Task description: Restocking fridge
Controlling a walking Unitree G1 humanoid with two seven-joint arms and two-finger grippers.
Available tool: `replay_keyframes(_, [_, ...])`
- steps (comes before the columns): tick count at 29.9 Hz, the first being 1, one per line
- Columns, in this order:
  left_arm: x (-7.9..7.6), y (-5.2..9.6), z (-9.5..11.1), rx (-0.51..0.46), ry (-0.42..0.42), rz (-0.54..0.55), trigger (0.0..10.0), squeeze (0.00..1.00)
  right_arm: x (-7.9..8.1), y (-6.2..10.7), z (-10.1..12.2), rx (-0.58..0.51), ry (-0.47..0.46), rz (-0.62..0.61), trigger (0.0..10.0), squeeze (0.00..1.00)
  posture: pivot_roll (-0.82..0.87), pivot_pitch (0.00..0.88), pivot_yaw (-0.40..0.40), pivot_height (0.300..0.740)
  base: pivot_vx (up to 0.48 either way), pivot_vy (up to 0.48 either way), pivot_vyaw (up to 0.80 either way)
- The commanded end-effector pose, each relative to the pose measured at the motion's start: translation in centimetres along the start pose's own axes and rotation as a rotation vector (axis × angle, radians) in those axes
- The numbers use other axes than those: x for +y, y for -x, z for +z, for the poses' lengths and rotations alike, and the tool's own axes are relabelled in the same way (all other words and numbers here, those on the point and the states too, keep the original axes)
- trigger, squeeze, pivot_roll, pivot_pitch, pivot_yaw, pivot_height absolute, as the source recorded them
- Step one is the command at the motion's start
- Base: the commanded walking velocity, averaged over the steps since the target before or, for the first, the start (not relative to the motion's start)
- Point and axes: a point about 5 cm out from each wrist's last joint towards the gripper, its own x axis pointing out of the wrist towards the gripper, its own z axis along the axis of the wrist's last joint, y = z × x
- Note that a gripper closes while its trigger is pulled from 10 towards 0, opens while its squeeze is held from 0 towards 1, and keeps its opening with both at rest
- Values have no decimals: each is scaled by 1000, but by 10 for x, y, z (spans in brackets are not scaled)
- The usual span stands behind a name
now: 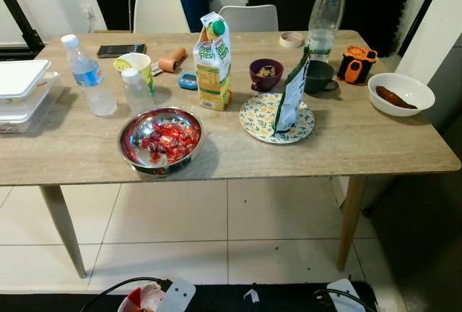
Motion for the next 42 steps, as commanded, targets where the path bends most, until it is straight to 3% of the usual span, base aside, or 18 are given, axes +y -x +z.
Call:
replay_keyframes(1, [-12,1,-17,65,-2,-42,10000,0,7,2,-15,57,12,26,10000,0,-51,104,-4,740,0,0,0])
replay_keyframes(42, [-15,1,-21,79,4,-46,10000,0,7,2,-15,57,12,26,10000,0,-56,107,-4,740,0,0,0])
